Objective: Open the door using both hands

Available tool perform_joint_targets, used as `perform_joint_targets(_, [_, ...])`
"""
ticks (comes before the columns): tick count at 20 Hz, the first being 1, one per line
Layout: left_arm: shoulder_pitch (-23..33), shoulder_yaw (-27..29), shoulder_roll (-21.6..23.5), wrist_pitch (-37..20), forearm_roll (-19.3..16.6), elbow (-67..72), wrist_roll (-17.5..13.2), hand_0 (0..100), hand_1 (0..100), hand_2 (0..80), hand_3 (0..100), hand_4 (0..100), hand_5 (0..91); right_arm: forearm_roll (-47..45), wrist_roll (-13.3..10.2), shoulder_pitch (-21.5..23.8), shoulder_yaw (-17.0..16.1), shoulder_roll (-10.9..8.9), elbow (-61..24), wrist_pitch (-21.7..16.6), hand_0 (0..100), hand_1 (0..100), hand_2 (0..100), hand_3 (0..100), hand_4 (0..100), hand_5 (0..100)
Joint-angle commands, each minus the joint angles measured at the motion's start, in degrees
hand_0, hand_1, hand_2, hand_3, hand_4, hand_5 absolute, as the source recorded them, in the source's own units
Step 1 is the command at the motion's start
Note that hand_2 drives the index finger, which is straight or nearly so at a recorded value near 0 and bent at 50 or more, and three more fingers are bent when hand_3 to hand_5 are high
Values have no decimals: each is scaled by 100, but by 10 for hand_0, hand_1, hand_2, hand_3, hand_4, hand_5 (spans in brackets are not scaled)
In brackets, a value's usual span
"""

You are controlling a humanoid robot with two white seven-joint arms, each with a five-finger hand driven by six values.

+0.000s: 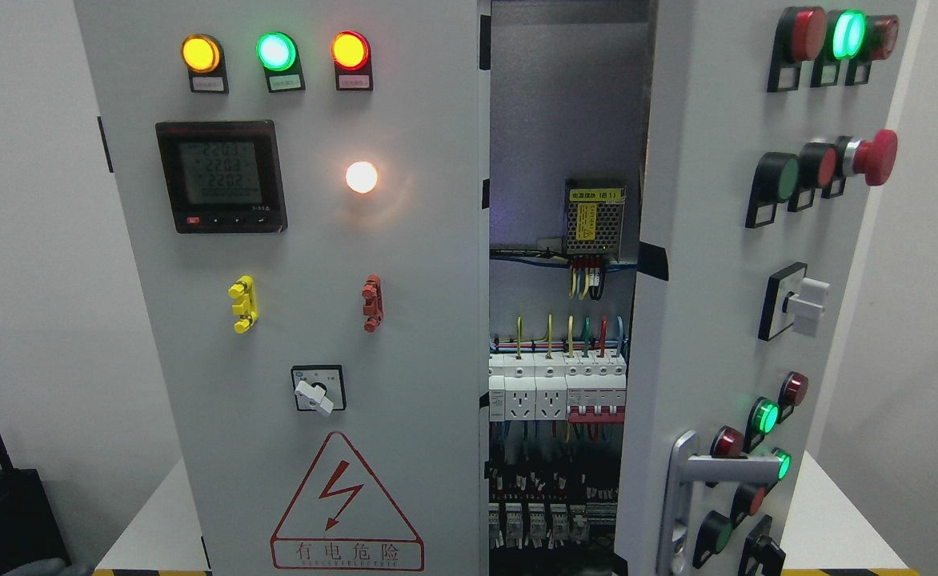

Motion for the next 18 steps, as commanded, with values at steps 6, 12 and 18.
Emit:
perform_joint_targets(6, [-1540, -1669, 711, 12, 35, -119, 53, 0, 0, 0, 0, 31, 0, 0, 2, 0, 0, 0, -4, 1, 107, 0, 0, 0, 0, 0])
perform_joint_targets(12, [-1946, -2225, 887, 3, 70, -102, 71, 0, 0, 0, 0, 31, 0, 0, 2, 0, 0, 0, -4, 1, 106, 0, 0, 0, 0, 0])
perform_joint_targets(18, [-4245, -4312, 773, 38, 79, 100, 281, 0, 0, 0, 0, 30, 0, 0, 2, 0, 0, 0, -4, 1, 107, 0, 0, 0, 0, 0])
